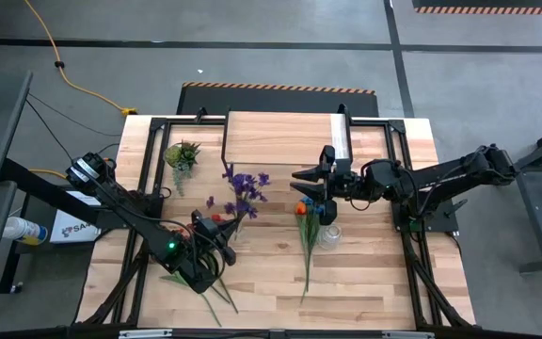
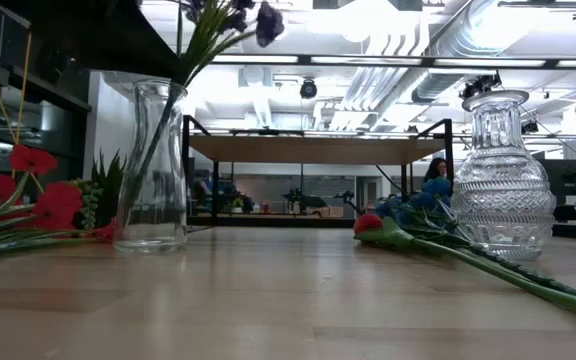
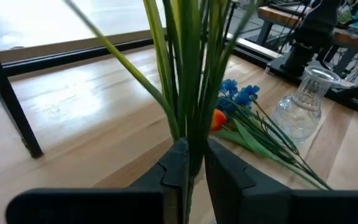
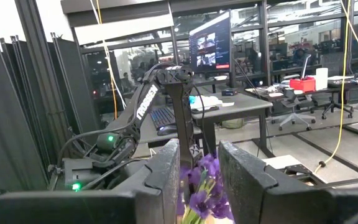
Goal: Pick and place flowers into a vace then onto a shelf
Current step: Put the purple flower into the left transparent flower vase
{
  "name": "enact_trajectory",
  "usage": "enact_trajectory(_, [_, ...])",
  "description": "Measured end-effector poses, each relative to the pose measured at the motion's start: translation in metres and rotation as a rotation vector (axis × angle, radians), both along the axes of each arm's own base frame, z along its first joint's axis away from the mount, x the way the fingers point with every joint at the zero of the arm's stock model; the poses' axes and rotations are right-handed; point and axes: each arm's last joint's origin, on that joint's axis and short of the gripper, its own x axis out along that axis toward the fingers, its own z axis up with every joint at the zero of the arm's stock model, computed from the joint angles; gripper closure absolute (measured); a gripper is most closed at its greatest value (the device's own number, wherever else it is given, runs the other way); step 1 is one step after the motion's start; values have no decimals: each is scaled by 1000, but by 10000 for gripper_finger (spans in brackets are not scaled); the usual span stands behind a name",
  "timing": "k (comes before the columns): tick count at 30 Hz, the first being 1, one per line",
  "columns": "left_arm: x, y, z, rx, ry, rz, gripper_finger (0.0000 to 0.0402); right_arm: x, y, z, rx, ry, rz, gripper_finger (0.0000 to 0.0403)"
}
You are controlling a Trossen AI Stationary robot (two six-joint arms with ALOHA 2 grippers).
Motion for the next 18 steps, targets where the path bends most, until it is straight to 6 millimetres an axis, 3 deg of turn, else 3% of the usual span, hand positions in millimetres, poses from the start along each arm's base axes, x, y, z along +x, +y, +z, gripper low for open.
enact_trajectory(18, [-13, -13, 3, 17, -12, -54, 314, 0, 0, 0, 0, 0, 0, 300])
